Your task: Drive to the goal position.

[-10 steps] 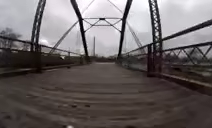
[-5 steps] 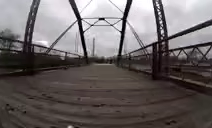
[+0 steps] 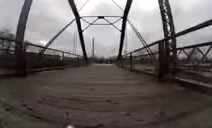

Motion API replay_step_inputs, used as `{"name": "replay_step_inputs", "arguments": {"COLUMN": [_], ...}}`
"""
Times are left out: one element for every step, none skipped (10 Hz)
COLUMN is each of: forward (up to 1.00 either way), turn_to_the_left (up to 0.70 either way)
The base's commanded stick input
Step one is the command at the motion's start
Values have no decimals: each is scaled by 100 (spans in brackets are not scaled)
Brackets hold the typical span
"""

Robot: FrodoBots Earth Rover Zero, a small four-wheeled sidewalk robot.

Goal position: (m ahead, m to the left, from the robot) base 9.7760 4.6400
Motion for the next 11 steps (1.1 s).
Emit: {"name": "replay_step_inputs", "arguments": {"forward": [100,100,100,100,100,100,100,100,100,100,100], "turn_to_the_left": [0,0,0,0,0,0,0,0,0,0,0]}}
